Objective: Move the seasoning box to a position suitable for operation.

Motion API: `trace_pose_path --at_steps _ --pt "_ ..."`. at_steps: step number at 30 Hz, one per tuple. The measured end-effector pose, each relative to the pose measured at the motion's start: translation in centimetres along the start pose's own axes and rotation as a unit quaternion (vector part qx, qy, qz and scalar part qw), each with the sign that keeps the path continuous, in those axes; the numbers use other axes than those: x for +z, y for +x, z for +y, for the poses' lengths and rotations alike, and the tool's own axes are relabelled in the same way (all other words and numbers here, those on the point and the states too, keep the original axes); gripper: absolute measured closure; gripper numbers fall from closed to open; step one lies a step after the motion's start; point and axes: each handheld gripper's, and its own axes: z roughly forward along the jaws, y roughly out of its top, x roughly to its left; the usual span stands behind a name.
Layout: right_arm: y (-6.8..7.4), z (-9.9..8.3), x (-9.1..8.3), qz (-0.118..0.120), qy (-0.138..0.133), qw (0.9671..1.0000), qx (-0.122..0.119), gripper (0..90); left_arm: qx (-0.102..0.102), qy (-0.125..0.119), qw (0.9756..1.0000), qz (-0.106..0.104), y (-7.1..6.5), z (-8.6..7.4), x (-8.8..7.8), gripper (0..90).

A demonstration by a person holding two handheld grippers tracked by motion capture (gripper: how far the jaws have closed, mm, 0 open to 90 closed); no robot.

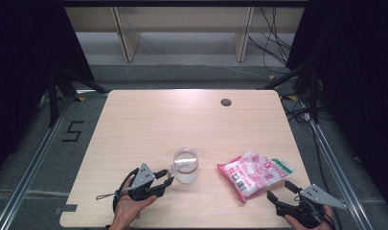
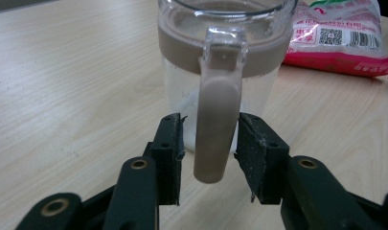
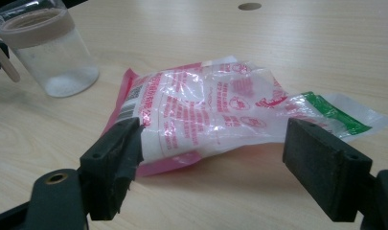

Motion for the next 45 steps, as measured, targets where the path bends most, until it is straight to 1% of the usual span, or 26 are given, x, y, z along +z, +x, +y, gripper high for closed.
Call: trace_pose_path --at_steps 2,3,4,6,7,8,9,11,12,15,19,21,22,24,25,28,29,30,34,35,36,39,42,43,44,45 --pt "0.0 0.0 0.0 -0.002 -0.002 1.0000 -0.003 22.4 0.004 -0.004 1.0000 -0.004 0.0 0.2 0.1 63.5" --pt "0.1 0.0 -0.1 -0.004 0.002 1.0000 0.004 22.5 0.004 -0.008 0.9999 -0.006 -0.1 0.4 0.2 64.6" --pt "0.0 0.0 -0.1 0.002 0.004 1.0000 0.006 22.5 0.003 -0.012 0.9999 -0.009 0.0 0.4 0.4 65.5" --pt "0.2 0.0 -0.2 -0.002 0.013 0.9998 0.013 22.5 0.007 -0.007 0.9999 -0.006 0.1 0.6 0.4 69.0" --pt "0.0 0.0 -0.1 -0.001 0.000 1.0000 0.005 22.6 0.007 -0.009 0.9999 -0.008 0.1 0.6 0.5 70.4" --pt "0.2 0.0 -0.2 -0.003 0.005 0.9999 0.009 22.6 0.007 -0.010 0.9999 -0.009 0.0 0.7 0.6 70.6" --pt "-0.1 0.0 0.0 0.002 -0.005 1.0000 -0.005 22.6 0.006 -0.012 0.9998 -0.011 0.0 0.7 0.7 70.7" --pt "0.1 0.0 0.0 -0.003 0.005 1.0000 0.004 22.6 0.008 -0.009 0.9999 -0.010 0.1 0.8 0.7 71.2" --pt "0.0 0.0 0.0 -0.003 0.004 1.0000 -0.001 22.7 0.010 -0.008 0.9999 -0.010 0.1 0.8 0.7 71.4" --pt "0.2 0.0 -0.1 -0.003 0.005 0.9999 0.013 22.8 0.007 -0.004 0.9999 -0.011 0.0 1.0 0.8 71.7" --pt "0.1 0.0 -0.1 0.001 0.002 1.0000 0.006 23.1 0.009 -0.005 0.9998 -0.017 0.1 1.2 1.3 71.9" --pt "0.2 0.0 0.0 -0.004 0.009 0.9999 0.007 23.1 0.028 -0.003 0.9995 -0.017 0.3 1.4 1.6 72.0" --pt "0.2 0.0 0.0 -0.004 0.011 0.9999 0.007 23.1 0.014 -0.004 0.9997 -0.017 0.2 1.5 1.8 72.0" --pt "0.0 0.0 -0.1 -0.001 0.003 1.0000 0.000 23.2 0.016 -0.003 0.9998 -0.013 0.3 1.7 2.2 72.0" --pt "0.4 0.0 -0.2 -0.002 0.010 0.9998 0.020 23.2 0.017 -0.003 0.9997 -0.016 0.4 1.8 2.3 72.0" --pt "0.2 0.0 -0.1 -0.004 0.008 0.9999 0.010 23.2 0.022 -0.001 0.9997 -0.014 0.5 2.0 2.8 72.1" --pt "0.1 0.0 -0.1 -0.003 0.007 1.0000 0.006 23.2 0.018 -0.004 0.9997 -0.017 0.5 2.1 3.0 72.1" --pt "0.2 0.0 -0.1 -0.002 0.006 0.9999 0.009 23.3 0.025 0.000 0.9996 -0.012 0.6 2.2 3.0 72.1" --pt "0.2 0.0 0.0 -0.003 0.007 0.9999 0.008 23.3 0.022 -0.009 0.9997 -0.010 1.0 2.3 3.6 72.1" --pt "0.1 0.0 -0.1 -0.001 0.005 1.0000 0.007 23.3 0.023 -0.006 0.9997 -0.009 1.2 2.4 3.7 72.1" --pt "0.1 0.0 -0.1 -0.002 0.008 1.0000 0.004 23.3 0.036 -0.001 0.9993 -0.005 1.4 2.6 3.8 72.1" --pt "-0.1 0.0 0.0 -0.004 0.004 1.0000 -0.003 23.4 0.036 0.001 0.9993 -0.001 1.7 2.8 4.1 72.2" --pt "0.2 0.0 -0.1 -0.004 0.007 0.9999 0.011 23.4 0.026 -0.005 0.9996 0.006 2.2 2.9 4.4 72.1" --pt "-0.1 0.0 0.0 0.000 0.005 1.0000 -0.003 23.4 0.020 -0.007 0.9997 0.009 2.2 2.8 4.5 72.0" --pt "0.2 0.0 0.0 -0.005 0.007 0.9999 0.007 23.4 0.016 -0.010 0.9998 0.009 2.4 2.8 4.6 72.0" --pt "0.0 0.0 0.0 -0.004 0.004 1.0000 -0.002 23.4 0.019 -0.010 0.9997 0.009 2.4 2.9 4.6 72.0"
